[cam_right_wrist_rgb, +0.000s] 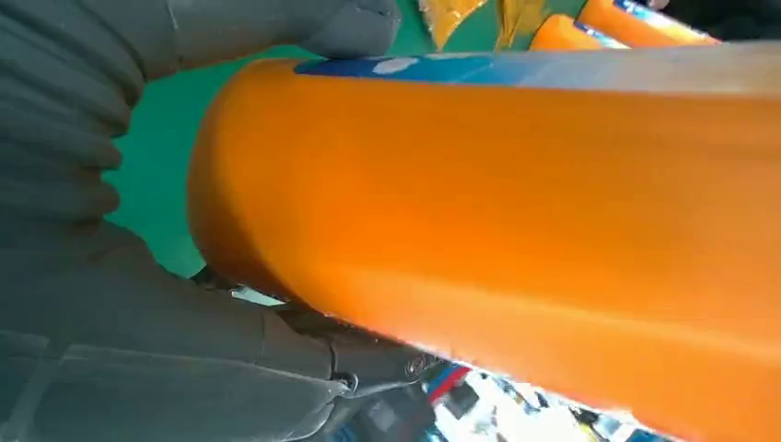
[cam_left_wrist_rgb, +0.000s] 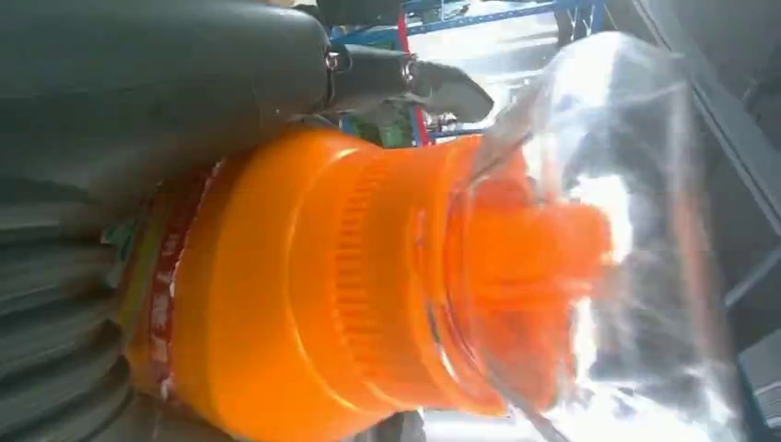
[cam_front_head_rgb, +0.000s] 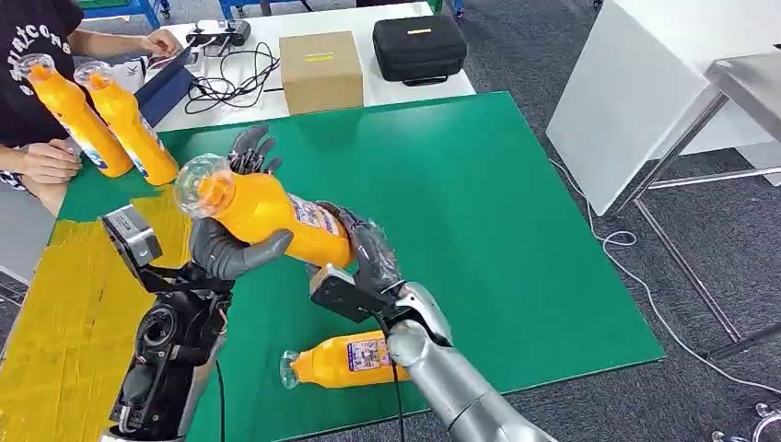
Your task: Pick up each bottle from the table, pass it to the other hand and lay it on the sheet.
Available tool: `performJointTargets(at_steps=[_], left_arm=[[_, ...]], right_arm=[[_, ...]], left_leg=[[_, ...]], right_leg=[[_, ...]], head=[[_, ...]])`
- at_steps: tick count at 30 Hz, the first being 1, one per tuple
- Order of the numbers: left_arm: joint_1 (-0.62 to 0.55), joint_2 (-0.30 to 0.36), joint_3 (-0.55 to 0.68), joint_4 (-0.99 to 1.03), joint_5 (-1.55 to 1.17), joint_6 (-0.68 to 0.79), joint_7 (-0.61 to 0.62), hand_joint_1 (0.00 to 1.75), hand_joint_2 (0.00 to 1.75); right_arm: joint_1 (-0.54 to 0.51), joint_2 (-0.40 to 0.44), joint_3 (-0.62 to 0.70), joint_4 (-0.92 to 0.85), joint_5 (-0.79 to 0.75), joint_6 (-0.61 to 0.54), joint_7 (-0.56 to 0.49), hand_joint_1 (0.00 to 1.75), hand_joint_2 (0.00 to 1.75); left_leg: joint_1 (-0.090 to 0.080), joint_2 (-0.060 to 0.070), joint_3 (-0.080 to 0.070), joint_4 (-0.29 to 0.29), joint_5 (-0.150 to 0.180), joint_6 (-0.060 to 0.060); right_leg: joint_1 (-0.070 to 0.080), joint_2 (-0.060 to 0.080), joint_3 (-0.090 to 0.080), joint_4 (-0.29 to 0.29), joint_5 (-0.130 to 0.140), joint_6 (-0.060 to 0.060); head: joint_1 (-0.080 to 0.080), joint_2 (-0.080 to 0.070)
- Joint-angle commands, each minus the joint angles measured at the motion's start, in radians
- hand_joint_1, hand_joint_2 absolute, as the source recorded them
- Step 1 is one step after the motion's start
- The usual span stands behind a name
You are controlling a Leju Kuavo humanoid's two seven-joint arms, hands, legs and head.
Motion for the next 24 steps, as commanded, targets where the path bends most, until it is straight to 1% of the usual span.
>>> performJointTargets(at_steps=[1, 2, 4, 5, 6, 9, 11, 12, 13, 14, 15, 17, 19, 21, 22, 23, 24], left_arm=[[-0.058, 0.028, -0.044, 0.108, 0.006, 0.009, 0.006, 0.0, 1.75], [-0.06, 0.027, -0.041, 0.118, 0.006, 0.014, 0.007, 0.0, 1.75], [-0.059, 0.023, -0.034, 0.132, 0.007, 0.019, 0.009, 0.0, 1.75], [-0.059, 0.023, -0.034, 0.132, 0.007, 0.019, 0.009, 0.0, 1.75], [-0.057, 0.025, -0.034, 0.134, 0.007, 0.018, 0.008, 0.0, 1.75], [-0.057, 0.025, -0.034, 0.134, 0.007, 0.018, 0.008, 0.0, 1.75], [-0.057, 0.021, -0.029, 0.135, 0.008, 0.022, 0.008, 0.0, 1.75], [-0.056, 0.017, -0.022, 0.138, 0.007, 0.031, 0.009, 0.0, 1.75], [-0.056, 0.014, -0.018, 0.138, 0.006, 0.039, 0.008, 1.59, 1.75], [-0.056, 0.012, -0.008, 0.137, 0.006, 0.05, 0.003, 1.75, 1.75], [-0.055, 0.01, 0.001, 0.132, 0.008, 0.056, -0.004, 1.75, 1.75], [-0.052, 0.009, 0.017, 0.117, 0.014, 0.066, -0.01, 1.75, 1.75], [-0.048, 0.011, 0.021, 0.106, 0.014, 0.073, -0.009, 1.75, 1.75], [-0.042, 0.015, 0.026, 0.101, 0.014, 0.075, -0.01, 1.75, 1.75], [-0.042, 0.015, 0.026, 0.101, 0.014, 0.075, -0.01, 1.75, 1.75], [-0.042, 0.015, 0.026, 0.101, 0.014, 0.075, -0.01, 1.75, 1.75], [-0.042, 0.015, 0.026, 0.101, 0.014, 0.075, -0.01, 1.75, 1.75]], right_arm=[[-0.049, -0.012, 0.12, 0.024, 0.045, -0.039, -0.004, 1.75, 1.75], [-0.049, -0.013, 0.125, 0.021, 0.046, -0.056, -0.005, 1.75, 1.75], [-0.049, -0.014, 0.125, 0.019, 0.043, -0.074, 0.001, 1.75, 1.75], [-0.049, -0.014, 0.125, 0.019, 0.043, -0.074, 0.001, 1.75, 1.75], [-0.05, -0.017, 0.124, 0.019, 0.043, -0.074, 0.001, 1.75, 1.75], [-0.05, -0.017, 0.124, 0.019, 0.043, -0.074, 0.001, 1.75, 1.75], [-0.051, -0.016, 0.123, 0.022, 0.04, -0.078, 0.003, 1.75, 1.75], [-0.051, -0.016, 0.121, 0.023, 0.037, -0.081, 0.005, 1.75, 1.75], [-0.051, -0.017, 0.12, 0.023, 0.036, -0.082, 0.006, 1.75, 1.75], [-0.051, -0.017, 0.12, 0.024, 0.035, -0.082, 0.007, 1.75, 1.75], [-0.052, -0.017, 0.12, 0.026, 0.033, -0.081, 0.008, 1.75, 1.75], [-0.053, -0.014, 0.117, 0.027, 0.03, -0.078, 0.008, 1.75, 1.75], [-0.055, -0.012, 0.117, 0.029, 0.028, -0.076, 0.008, 1.75, 1.75], [-0.057, -0.011, 0.116, 0.031, 0.027, -0.076, 0.007, 1.75, 1.75], [-0.057, -0.011, 0.116, 0.031, 0.027, -0.076, 0.007, 1.75, 1.75], [-0.057, -0.011, 0.116, 0.031, 0.027, -0.076, 0.007, 1.75, 1.75], [-0.057, -0.011, 0.116, 0.031, 0.027, -0.076, 0.007, 1.75, 1.75]], left_leg=[[0.001, 0.001, 0.005, 0.0, -0.003, -0.002], [0.001, 0.002, 0.007, 0.001, -0.003, -0.002], [0.0, 0.0, 0.003, 0.0, -0.001, -0.001], [0.001, 0.001, 0.005, 0.0, -0.002, -0.002], [0.0, 0.001, 0.003, 0.0, -0.001, -0.001], [0.001, 0.001, 0.006, 0.001, -0.003, -0.002], [0.0, 0.0, 0.003, 0.0, -0.001, -0.001], [0.001, 0.001, 0.004, 0.0, -0.002, -0.002], [0.0, 0.001, 0.003, 0.0, -0.001, -0.001], [0.001, 0.001, 0.005, 0.0, -0.002, -0.002], [0.001, 0.001, 0.006, 0.001, -0.003, -0.002], [0.0, 0.001, 0.003, 0.0, -0.001, -0.001], [0.002, 0.002, 0.006, 0.001, -0.004, -0.002], [0.0, 0.001, 0.002, 0.0, -0.001, -0.001], [0.001, 0.002, 0.005, 0.0, -0.002, -0.002], [0.0, 0.001, 0.003, 0.0, -0.001, -0.001], [0.001, 0.002, 0.006, 0.001, -0.003, -0.002]], right_leg=[[0.001, 0.0, 0.006, 0.0, -0.002, -0.001], [0.002, 0.0, 0.007, 0.0, -0.003, -0.001], [0.0, -0.001, 0.003, 0.0, -0.001, -0.001], [0.001, -0.001, 0.005, 0.0, -0.002, -0.001], [0.001, 0.0, 0.003, 0.0, -0.001, -0.001], [0.002, -0.001, 0.007, 0.0, -0.003, -0.001], [0.0, -0.001, 0.003, 0.0, -0.001, -0.001], [0.001, -0.001, 0.005, 0.0, -0.002, -0.001], [0.001, 0.0, 0.003, 0.0, -0.001, -0.001], [0.001, 0.0, 0.006, 0.0, -0.002, -0.001], [0.002, 0.0, 0.007, 0.0, -0.003, -0.001], [0.001, 0.0, 0.003, 0.0, -0.001, -0.001], [0.002, 0.001, 0.007, 0.0, -0.003, -0.002], [0.0, 0.0, 0.002, 0.0, -0.001, -0.001], [0.001, 0.001, 0.005, 0.0, -0.002, -0.001], [0.0, 0.0, 0.003, 0.0, -0.001, -0.001], [0.002, 0.001, 0.006, 0.0, -0.003, -0.001]], head=[[0.0, 0.0], [0.0, 0.0], [0.0, 0.0], [0.0, 0.0], [0.0, 0.0], [0.0, 0.0], [0.0, 0.0], [0.0, 0.0], [0.0, 0.0], [0.0, 0.0], [0.0, 0.0], [0.0, 0.0], [0.0, 0.0], [0.0, 0.0], [0.0, 0.0], [0.0, 0.0], [0.0, 0.0]])
